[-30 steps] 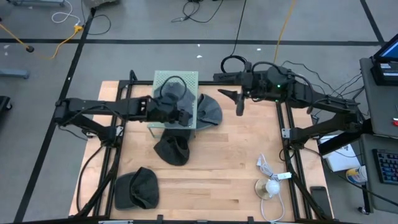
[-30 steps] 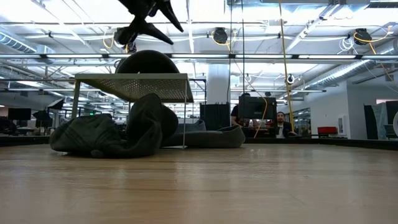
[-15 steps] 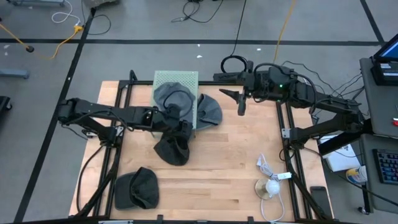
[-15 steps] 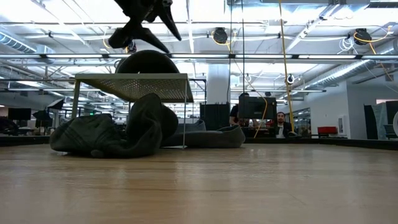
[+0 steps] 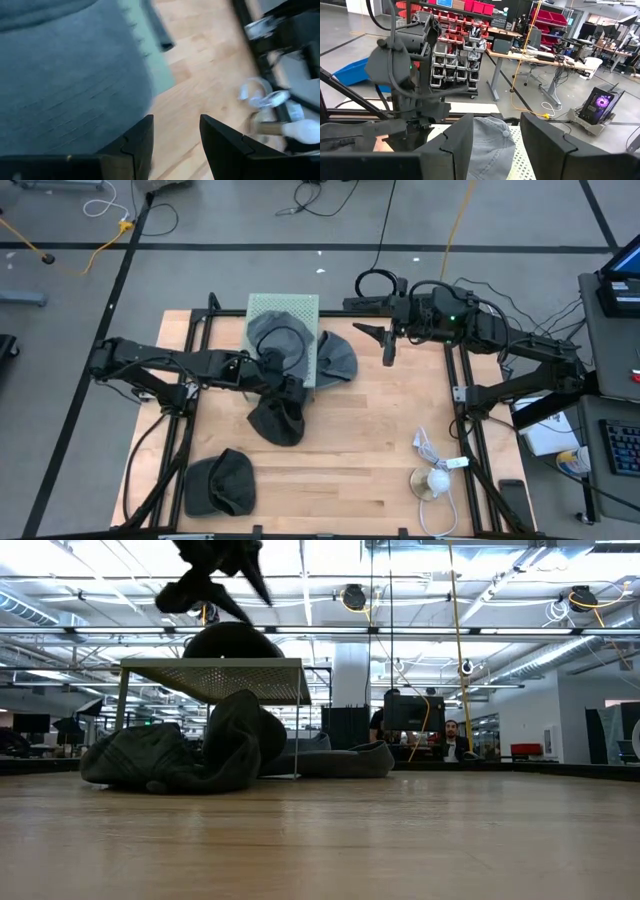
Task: Pick & Place hat
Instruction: Put the right gray cap on the shelf
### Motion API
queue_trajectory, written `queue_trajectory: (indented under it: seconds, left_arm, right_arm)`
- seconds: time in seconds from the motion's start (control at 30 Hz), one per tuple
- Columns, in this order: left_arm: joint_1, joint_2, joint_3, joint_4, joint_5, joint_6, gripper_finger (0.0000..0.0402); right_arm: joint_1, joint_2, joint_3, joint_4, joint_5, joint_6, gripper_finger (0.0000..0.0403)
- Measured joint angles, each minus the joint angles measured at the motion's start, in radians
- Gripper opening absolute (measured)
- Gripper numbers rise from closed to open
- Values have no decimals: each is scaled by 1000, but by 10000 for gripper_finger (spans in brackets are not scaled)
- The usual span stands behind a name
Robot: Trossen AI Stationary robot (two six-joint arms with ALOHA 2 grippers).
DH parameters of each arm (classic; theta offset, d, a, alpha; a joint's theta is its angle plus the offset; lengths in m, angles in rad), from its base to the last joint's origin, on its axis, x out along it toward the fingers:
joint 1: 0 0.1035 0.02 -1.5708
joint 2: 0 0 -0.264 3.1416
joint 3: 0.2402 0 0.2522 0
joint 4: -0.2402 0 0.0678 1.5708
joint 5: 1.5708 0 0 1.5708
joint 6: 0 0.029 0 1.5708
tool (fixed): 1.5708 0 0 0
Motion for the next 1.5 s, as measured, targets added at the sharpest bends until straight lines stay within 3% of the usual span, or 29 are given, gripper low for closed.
queue_trajectory:
  seconds: [0.37, 0.63, 0.77, 0.97, 1.1, 1.2, 1.33, 1.5]
  left_arm:
    - [0, -67, -2, -121, 2, -12, 163]
    - [0, -113, -1, -46, 3, 57, 163]
    - [15, -146, 1, 36, -36, 231, 163]
    - [80, -164, -3, 121, -204, 638, 163]
    - [142, -153, 1, 180, -214, 1014, 163]
    - [192, -131, 0, 162, -215, 1209, 163]
    - [235, -99, -1, 108, -214, 1384, 163]
    - [242, -55, -1, 41, -201, 1483, 163]
  right_arm:
    - [0, 0, 0, 8, 0, 2, 155]
    - [0, 0, 0, 10, 0, -5, 155]
    - [0, 0, 0, 11, 0, -5, 155]
    - [0, 0, 1, 8, 1, 3, 155]
    - [0, 0, 1, 11, 1, 3, 155]
    - [0, 0, 1, 11, 0, 3, 155]
    - [0, 0, 1, 14, 0, 2, 155]
    - [0, 0, 1, 15, 0, 2, 155]
